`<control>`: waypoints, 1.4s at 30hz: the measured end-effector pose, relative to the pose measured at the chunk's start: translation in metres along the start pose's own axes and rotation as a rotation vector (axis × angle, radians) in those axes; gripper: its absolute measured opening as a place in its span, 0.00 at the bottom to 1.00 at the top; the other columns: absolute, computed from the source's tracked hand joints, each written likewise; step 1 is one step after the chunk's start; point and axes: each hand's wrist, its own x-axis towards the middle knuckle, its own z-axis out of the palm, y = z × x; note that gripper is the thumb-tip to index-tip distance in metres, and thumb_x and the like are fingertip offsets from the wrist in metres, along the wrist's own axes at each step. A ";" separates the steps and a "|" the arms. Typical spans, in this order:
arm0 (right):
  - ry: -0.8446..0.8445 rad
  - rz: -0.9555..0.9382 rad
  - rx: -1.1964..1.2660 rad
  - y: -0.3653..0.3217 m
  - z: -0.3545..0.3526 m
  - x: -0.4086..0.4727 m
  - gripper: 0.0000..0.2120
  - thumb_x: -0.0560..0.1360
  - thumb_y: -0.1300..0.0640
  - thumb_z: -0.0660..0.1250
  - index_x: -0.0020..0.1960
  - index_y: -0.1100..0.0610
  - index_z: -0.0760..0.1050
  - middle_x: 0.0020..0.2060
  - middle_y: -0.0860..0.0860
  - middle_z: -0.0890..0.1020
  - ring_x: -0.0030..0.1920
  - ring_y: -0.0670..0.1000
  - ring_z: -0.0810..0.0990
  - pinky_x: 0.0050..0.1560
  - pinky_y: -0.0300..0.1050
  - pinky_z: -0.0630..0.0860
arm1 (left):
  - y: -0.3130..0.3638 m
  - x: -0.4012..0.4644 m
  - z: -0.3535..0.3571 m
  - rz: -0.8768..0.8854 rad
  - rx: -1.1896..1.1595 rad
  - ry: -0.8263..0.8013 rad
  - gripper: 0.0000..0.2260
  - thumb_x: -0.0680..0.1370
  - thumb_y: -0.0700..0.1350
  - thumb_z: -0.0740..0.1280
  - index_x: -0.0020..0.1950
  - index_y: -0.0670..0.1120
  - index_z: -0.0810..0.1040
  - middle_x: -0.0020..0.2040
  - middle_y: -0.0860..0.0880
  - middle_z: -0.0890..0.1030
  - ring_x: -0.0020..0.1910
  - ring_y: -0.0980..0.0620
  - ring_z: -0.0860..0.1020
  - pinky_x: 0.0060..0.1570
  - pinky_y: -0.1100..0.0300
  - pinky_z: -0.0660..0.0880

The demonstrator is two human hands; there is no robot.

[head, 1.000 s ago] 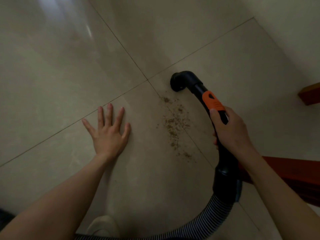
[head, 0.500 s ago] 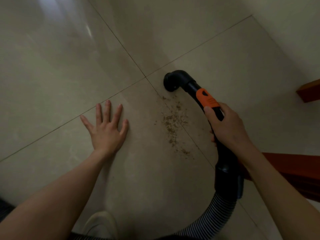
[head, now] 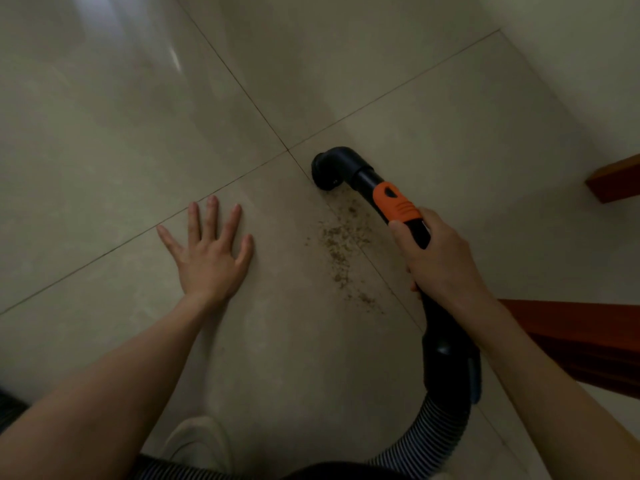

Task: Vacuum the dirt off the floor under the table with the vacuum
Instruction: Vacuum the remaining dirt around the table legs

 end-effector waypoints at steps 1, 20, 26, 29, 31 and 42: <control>-0.002 0.002 -0.003 0.000 -0.001 -0.001 0.12 0.79 0.46 0.60 0.60 0.48 0.69 0.35 0.52 0.76 0.30 0.49 0.76 0.30 0.44 0.78 | 0.001 0.000 0.000 -0.002 0.001 0.001 0.25 0.79 0.61 0.47 0.76 0.59 0.50 0.78 0.51 0.46 0.77 0.48 0.42 0.67 0.31 0.38; 0.083 0.039 0.040 0.025 -0.016 -0.023 0.09 0.79 0.48 0.61 0.57 0.48 0.70 0.34 0.53 0.76 0.29 0.50 0.75 0.21 0.33 0.71 | 0.001 -0.001 0.000 -0.011 0.002 -0.004 0.25 0.79 0.61 0.46 0.76 0.59 0.50 0.78 0.52 0.46 0.77 0.49 0.41 0.67 0.32 0.36; 0.138 0.066 0.058 0.029 -0.027 -0.023 0.09 0.79 0.48 0.60 0.57 0.49 0.70 0.35 0.54 0.76 0.28 0.51 0.75 0.22 0.37 0.70 | 0.002 -0.001 -0.002 -0.014 0.000 -0.010 0.26 0.79 0.61 0.46 0.76 0.59 0.50 0.78 0.52 0.45 0.76 0.49 0.40 0.67 0.33 0.35; 0.131 0.112 0.089 0.033 -0.027 -0.022 0.09 0.79 0.47 0.60 0.57 0.49 0.71 0.34 0.54 0.75 0.27 0.52 0.74 0.26 0.41 0.72 | 0.002 -0.002 -0.002 -0.012 0.003 -0.009 0.25 0.79 0.61 0.46 0.76 0.59 0.50 0.78 0.52 0.45 0.76 0.49 0.40 0.67 0.32 0.35; 0.128 0.134 0.081 0.037 -0.027 -0.023 0.10 0.79 0.47 0.60 0.58 0.49 0.70 0.34 0.55 0.76 0.27 0.51 0.75 0.26 0.41 0.73 | 0.002 -0.002 -0.003 -0.011 -0.001 -0.011 0.25 0.79 0.61 0.46 0.76 0.59 0.50 0.78 0.52 0.45 0.76 0.49 0.40 0.67 0.32 0.35; 0.037 0.099 0.040 0.038 -0.026 -0.036 0.08 0.79 0.48 0.61 0.57 0.47 0.71 0.31 0.54 0.76 0.24 0.47 0.74 0.21 0.33 0.69 | 0.002 -0.002 -0.003 -0.011 -0.005 -0.019 0.25 0.79 0.62 0.46 0.76 0.59 0.49 0.78 0.52 0.45 0.76 0.49 0.40 0.67 0.33 0.35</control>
